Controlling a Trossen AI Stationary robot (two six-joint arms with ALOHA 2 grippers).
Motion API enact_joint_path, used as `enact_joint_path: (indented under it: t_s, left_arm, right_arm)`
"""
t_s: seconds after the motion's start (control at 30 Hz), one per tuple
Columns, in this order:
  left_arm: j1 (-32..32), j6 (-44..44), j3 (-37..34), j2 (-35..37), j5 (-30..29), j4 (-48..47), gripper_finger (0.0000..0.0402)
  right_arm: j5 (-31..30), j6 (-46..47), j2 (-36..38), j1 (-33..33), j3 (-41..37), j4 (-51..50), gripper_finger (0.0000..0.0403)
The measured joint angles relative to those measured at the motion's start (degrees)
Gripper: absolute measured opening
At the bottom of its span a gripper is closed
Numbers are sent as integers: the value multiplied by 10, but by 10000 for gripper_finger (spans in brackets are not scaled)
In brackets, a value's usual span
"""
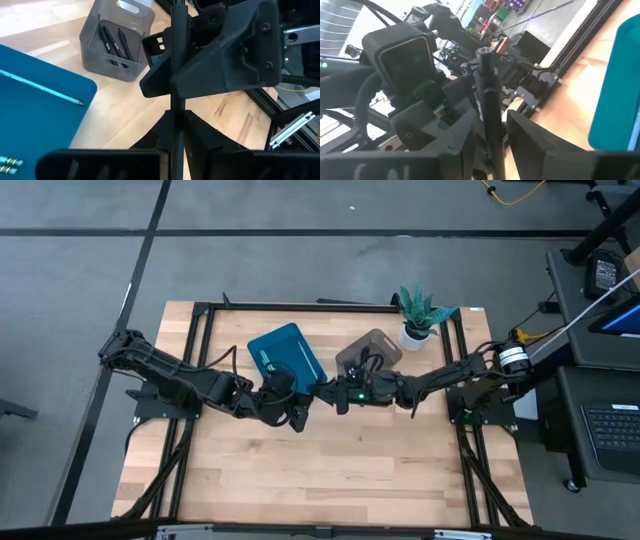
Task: Sort pens & pencils
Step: Put the black pen into the gray bin
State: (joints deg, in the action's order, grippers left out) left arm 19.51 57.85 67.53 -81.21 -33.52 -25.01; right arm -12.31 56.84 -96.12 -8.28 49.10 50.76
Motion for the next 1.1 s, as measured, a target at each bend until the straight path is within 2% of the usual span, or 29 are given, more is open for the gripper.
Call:
enact_joint_path:
  t_s: [0.37,1.1]
  left_arm:
    - [0,0,0,0,0,-3,25]
    - [10,1,0,1,-2,-2,26]
  right_arm:
    - [5,-4,1,2,0,-9,41]
    - [8,-16,2,3,0,-9,38]
